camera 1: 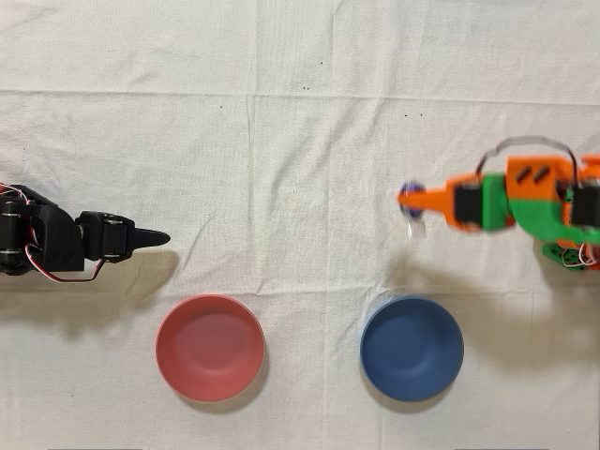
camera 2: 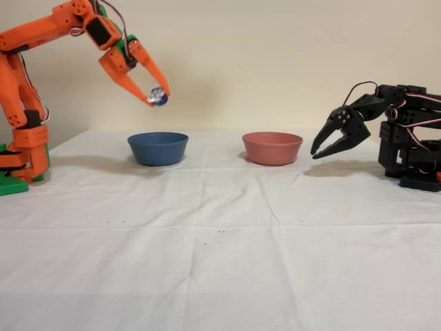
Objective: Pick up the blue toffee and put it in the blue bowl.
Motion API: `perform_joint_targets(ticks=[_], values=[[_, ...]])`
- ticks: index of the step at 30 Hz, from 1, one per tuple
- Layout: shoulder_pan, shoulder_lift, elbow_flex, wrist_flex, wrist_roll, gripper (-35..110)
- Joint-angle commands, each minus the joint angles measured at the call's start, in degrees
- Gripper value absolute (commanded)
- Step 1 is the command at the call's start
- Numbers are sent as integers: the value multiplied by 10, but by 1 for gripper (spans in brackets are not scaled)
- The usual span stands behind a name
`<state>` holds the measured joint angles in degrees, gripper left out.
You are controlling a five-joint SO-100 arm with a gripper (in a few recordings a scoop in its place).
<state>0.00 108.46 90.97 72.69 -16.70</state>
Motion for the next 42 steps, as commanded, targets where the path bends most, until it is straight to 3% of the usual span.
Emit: perform_joint_targets(ticks=[1,13,42], values=[[-94,54,-13,9,1,13],[-264,-13,11,-56,12,13],[-361,-134,147,-198,47,13]])
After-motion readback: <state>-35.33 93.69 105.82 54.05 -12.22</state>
